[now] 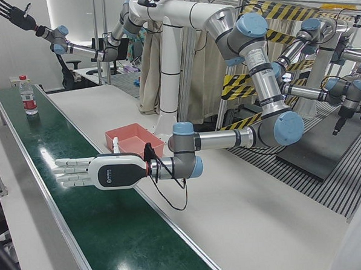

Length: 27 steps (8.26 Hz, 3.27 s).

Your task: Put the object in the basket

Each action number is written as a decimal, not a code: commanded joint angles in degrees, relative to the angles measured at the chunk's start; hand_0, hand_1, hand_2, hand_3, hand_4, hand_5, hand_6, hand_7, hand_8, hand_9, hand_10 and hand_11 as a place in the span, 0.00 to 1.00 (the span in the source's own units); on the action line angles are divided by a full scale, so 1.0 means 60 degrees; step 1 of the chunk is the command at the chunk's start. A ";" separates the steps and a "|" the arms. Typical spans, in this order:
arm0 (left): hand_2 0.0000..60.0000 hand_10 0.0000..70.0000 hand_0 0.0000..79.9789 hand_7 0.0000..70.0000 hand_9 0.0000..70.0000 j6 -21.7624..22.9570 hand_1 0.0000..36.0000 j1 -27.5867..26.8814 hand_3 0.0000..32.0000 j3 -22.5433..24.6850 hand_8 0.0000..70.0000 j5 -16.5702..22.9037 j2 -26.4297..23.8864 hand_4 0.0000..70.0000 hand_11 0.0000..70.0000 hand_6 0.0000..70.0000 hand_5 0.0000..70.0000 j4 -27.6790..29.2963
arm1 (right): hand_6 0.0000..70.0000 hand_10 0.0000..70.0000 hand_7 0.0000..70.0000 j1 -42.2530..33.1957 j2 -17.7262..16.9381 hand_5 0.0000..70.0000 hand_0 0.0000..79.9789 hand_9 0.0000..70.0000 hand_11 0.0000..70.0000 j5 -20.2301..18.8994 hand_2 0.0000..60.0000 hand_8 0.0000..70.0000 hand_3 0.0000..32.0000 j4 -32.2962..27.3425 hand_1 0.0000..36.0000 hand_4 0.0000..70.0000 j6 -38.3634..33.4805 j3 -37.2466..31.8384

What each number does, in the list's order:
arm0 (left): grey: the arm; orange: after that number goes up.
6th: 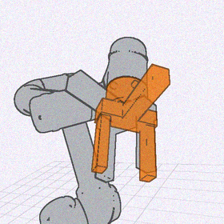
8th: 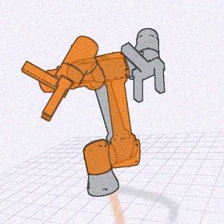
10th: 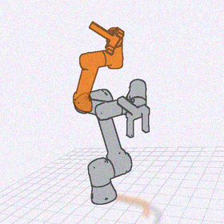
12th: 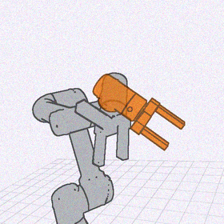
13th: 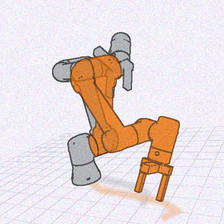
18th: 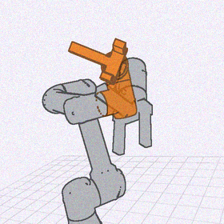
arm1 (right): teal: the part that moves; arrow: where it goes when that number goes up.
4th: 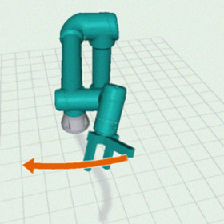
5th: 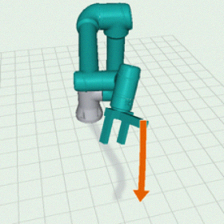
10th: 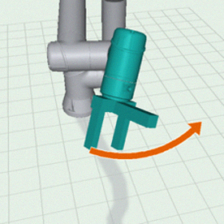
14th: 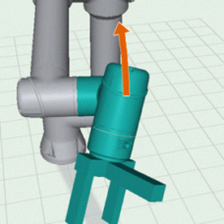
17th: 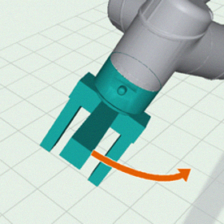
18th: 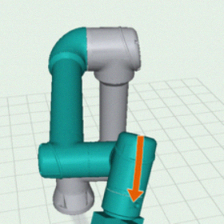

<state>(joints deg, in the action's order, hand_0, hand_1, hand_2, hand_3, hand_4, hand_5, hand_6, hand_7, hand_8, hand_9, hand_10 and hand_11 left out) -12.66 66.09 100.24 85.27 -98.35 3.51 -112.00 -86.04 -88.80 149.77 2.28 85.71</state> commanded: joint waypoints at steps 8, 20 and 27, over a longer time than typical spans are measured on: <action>0.00 0.02 0.75 0.00 0.00 0.0000 0.32 0.0000 0.00 0.0007 0.00 0.0012 0.0000 0.00 0.06 0.00 0.11 0.0015 | 0.00 0.00 0.00 -0.0009 0.0000 0.00 0.00 0.00 0.00 -0.0010 0.00 0.00 0.00 0.0000 0.00 0.00 0.0000 -0.0002; 0.00 0.04 0.75 0.00 0.01 0.0308 0.33 0.0000 0.00 0.0007 0.00 -0.0003 0.0029 0.00 0.10 0.02 0.11 0.0191 | 0.00 0.00 0.00 -0.0009 0.0000 0.00 0.00 0.00 0.00 -0.0010 0.00 0.00 0.00 0.0000 0.00 0.00 0.0000 0.0042; 0.00 0.02 0.75 0.00 0.00 0.0293 0.32 -0.0044 0.00 -0.0008 0.00 -0.0003 0.0029 0.00 0.07 0.00 0.10 0.0220 | 0.00 0.00 0.00 -0.0009 0.0000 0.00 0.00 0.00 0.00 0.0005 0.00 0.00 0.00 0.0000 0.00 0.00 0.0000 0.0027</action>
<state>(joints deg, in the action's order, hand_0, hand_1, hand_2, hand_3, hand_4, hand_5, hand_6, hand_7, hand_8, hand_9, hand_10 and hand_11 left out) -10.84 65.87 100.19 85.25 -98.18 4.86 -112.06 -86.04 -88.80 149.77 2.28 85.87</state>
